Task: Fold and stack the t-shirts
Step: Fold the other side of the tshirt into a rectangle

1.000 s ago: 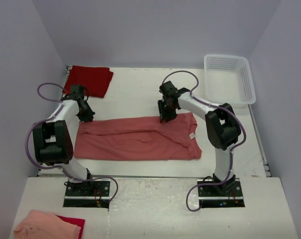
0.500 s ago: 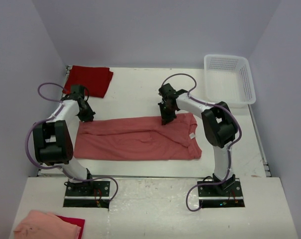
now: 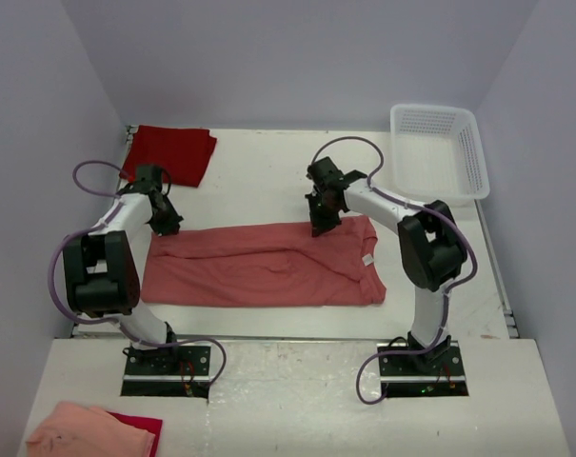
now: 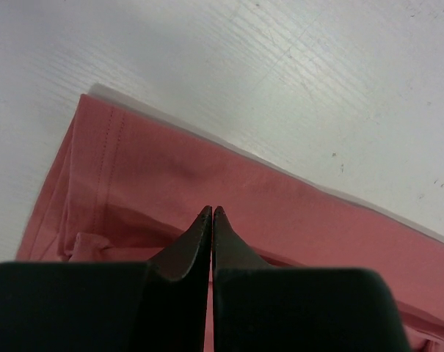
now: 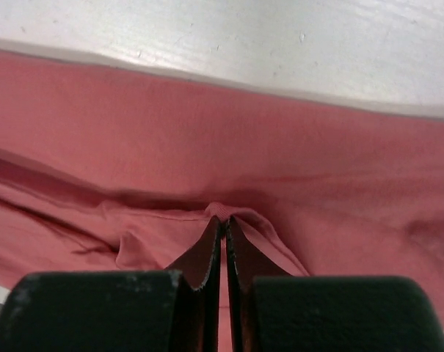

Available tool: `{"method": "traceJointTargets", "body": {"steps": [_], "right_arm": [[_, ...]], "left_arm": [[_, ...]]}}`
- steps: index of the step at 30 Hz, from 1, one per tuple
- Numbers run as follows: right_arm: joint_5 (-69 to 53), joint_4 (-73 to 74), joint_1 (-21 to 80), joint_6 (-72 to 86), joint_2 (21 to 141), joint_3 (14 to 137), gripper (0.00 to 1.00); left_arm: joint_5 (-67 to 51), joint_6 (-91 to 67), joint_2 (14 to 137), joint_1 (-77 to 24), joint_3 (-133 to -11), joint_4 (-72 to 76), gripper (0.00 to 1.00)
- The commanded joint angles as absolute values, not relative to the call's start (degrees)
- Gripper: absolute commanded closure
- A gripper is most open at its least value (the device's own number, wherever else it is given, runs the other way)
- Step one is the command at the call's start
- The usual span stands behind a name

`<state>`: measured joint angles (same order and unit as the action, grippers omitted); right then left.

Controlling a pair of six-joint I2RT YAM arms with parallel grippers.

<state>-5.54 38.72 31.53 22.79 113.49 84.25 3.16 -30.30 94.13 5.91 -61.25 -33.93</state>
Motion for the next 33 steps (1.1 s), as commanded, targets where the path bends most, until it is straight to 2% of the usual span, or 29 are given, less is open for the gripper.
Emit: {"method": "traceJointTargets", "body": {"steps": [1,4,7,9,11,13,16,17,18,22,24,25,28,33], "right_arm": [[-5.54,38.41,32.52,22.85,106.10,82.53,1.00],[-5.89,38.58,35.93,23.64,102.06,79.29,1.00],[-8.25,37.01,42.06,26.88,95.22,69.39,1.00],[-8.09,34.99,46.21,28.99,91.16,64.80,0.80],[-6.95,33.49,51.58,32.86,85.03,57.96,0.52],[-7.82,31.30,54.56,36.45,80.97,53.11,0.41],[-1.45,33.82,55.46,37.18,75.59,53.34,0.37],[3.38,34.97,55.28,35.09,75.76,55.26,0.27],[4.82,35.24,54.85,33.76,76.81,56.41,0.23],[7.72,37.61,50.63,29.02,87.08,66.67,0.25],[7.48,37.44,50.63,27.17,90.94,69.33,0.35],[6.34,36.92,50.63,26.90,91.49,70.74,0.49],[1.95,32.62,50.62,26.28,92.55,70.58,0.66],[-1.84,29.45,50.63,25.40,93.87,69.18,0.57]], "left_arm": [[2.46,-28.83,91.41,5.63,-60.65,-32.61,1.00],[2.64,-28.83,90.71,5.71,-60.47,-32.78,1.00],[2.90,-28.65,89.65,5.71,-60.29,-32.87,1.00],[3.51,-28.57,89.47,5.71,-60.21,-32.87,1.00],[4.39,-28.21,89.65,5.71,-60.12,-33.05,1.00],[5.01,-28.04,89.82,5.71,-60.03,-33.14,1.00],[5.80,-28.04,90.09,5.71,-60.20,-33.05,1.00],[5.71,-28.12,90.61,5.54,-60.47,-32.96,1.00],[5.97,-28.21,91.14,5.45,-60.64,-33.05,1.00],[6.50,-28.39,93.33,4.84,-61.17,-33.75,1.00],[6.59,-28.30,93.78,4.92,-61.35,-34.71,1.00],[7.11,-28.13,94.04,4.92,-61.43,-35.24,1.00],[10.27,-28.39,94.22,4.92,-61.96,-37.52,1.00],[13.54,-30.67,94.14,5.27,-64.34,-43.06,1.00]]}}
